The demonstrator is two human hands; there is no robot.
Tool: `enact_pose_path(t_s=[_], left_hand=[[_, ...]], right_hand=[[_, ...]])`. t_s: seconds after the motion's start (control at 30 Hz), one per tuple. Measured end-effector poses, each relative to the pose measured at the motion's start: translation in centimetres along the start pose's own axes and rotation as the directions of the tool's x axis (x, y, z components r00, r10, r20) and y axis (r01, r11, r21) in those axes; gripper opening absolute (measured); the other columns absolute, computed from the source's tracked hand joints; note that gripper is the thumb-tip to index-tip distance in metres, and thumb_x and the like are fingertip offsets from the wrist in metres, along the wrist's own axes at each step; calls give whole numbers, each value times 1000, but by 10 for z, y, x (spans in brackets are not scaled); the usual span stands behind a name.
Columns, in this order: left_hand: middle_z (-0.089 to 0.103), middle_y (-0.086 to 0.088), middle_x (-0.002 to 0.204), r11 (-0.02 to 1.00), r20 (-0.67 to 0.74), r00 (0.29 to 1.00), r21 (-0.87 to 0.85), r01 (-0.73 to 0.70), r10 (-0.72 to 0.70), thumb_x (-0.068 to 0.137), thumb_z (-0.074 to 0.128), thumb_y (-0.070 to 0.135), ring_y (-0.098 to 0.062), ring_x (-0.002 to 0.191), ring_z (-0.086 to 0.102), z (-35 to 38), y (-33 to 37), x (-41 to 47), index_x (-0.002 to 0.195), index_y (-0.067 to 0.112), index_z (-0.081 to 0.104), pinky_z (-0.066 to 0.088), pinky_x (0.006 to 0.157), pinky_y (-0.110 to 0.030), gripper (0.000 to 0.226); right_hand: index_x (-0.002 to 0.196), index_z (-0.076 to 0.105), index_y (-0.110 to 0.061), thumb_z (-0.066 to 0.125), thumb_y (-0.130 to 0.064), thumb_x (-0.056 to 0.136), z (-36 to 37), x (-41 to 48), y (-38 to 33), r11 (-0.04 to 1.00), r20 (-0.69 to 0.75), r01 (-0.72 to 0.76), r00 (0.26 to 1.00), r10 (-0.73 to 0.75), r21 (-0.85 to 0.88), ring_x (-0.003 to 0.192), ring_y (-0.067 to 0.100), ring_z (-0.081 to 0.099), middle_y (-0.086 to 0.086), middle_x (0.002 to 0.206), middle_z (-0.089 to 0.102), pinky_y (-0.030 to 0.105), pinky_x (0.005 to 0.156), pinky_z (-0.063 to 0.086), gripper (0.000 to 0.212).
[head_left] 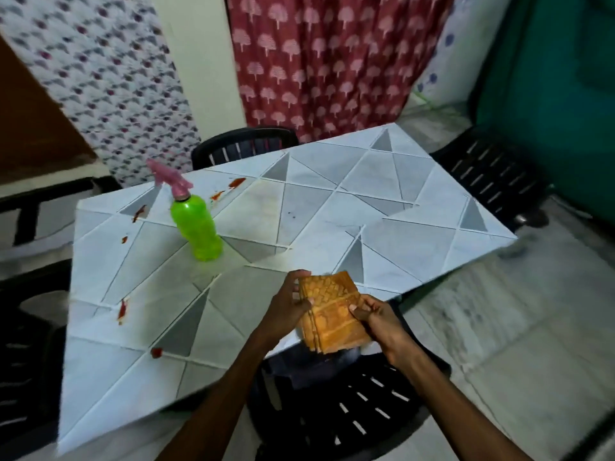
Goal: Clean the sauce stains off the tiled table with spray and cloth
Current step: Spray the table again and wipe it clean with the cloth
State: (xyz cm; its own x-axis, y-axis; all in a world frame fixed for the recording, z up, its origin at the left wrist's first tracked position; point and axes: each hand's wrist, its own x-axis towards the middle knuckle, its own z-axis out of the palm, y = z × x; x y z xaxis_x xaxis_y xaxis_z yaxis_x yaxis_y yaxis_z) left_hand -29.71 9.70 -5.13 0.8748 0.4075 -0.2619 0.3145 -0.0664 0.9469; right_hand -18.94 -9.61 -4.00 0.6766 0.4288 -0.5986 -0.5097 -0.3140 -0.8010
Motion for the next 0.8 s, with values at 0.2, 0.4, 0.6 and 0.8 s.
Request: enact_pose_path(t_s=[0.2,0.4,0.6,0.8], left_hand=[[65,13,117,987,15,998,148,-61,59,72,65,23,11,101,58,58,10,84,125,31,59,50,89,-21,53],[66,-5,125,961,24,995,258,-103,100,86,66,16,2,109,55,107,15,162,129,7,62,40,102,-11,44],[57,-9,139,940,58,998,340,16,-38,77,55,33,-17,124,52,127,18,206,142,10,50,28,100,-13,69],[58,-22,121,786,59,998,617,-13,-30,83,49,35,-38,112,54,117,3,205,144,15,47,43,101,-44,64]], right_hand=[[102,72,-13,75,6,75,-62,60,-5,999,-150,-32,988,25,-41,103,39,69,19,105,74,52,95,57,33],[88,77,-32,78,-9,63,-108,137,-9,997,-317,32,947,-52,-68,93,29,74,2,94,77,51,91,60,34],[106,75,-21,66,3,82,-114,160,-30,966,-388,3,915,-108,-260,98,22,69,-1,96,72,18,82,51,35],[122,70,-27,65,-13,81,-109,154,-21,727,-329,-12,897,-295,-686,110,32,62,5,115,71,36,91,53,44]])
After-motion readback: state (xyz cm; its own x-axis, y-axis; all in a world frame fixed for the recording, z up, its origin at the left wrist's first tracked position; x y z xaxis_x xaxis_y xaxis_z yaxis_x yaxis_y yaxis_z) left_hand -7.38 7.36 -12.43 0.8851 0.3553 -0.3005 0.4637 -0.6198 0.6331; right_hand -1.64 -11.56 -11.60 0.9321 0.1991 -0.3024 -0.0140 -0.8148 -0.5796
